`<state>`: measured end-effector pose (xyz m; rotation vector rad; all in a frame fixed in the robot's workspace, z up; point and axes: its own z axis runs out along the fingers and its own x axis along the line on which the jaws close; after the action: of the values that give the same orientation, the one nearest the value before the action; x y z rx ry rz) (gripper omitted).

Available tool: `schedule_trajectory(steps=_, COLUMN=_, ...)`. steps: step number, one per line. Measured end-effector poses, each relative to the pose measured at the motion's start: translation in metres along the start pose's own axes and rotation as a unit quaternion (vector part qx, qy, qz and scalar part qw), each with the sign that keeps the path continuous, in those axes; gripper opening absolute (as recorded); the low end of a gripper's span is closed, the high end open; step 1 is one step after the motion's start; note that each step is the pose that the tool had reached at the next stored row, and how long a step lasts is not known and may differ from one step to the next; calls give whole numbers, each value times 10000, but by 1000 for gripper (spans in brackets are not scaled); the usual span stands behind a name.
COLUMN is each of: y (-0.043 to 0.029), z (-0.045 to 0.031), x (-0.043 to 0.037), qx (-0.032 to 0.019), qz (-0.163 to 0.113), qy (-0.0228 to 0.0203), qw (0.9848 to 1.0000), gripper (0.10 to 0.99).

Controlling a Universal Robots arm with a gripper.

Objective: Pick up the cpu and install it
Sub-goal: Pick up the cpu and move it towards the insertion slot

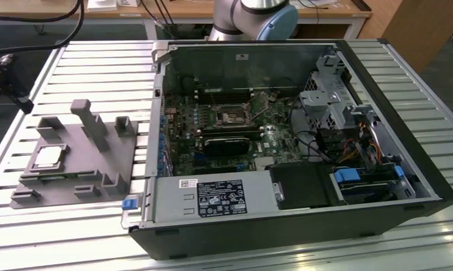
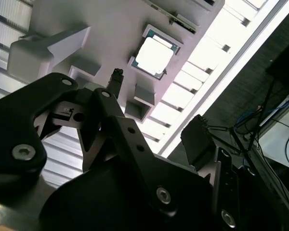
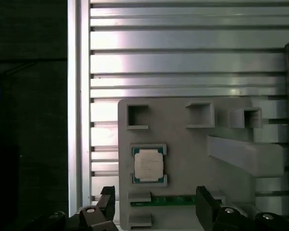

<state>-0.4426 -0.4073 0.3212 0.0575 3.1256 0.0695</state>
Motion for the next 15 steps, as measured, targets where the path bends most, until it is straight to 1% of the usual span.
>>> schedule_trajectory(steps=3, y=-2, z=56, x=1, qx=0, qz=-4, qy=-1, qw=10000, gripper=761)
schedule_trajectory(steps=4, y=-6, z=112, x=1, qx=-2, qz=-120, qy=6, qw=9999, gripper=761)
schedule_trajectory(steps=5, y=-9, z=170, x=2, qx=-5, qz=-354, qy=23, qw=9994, gripper=761)
schedule_trajectory(steps=15, y=-18, z=352, x=5, qx=-5, qz=-362, qy=31, qw=9993, gripper=761)
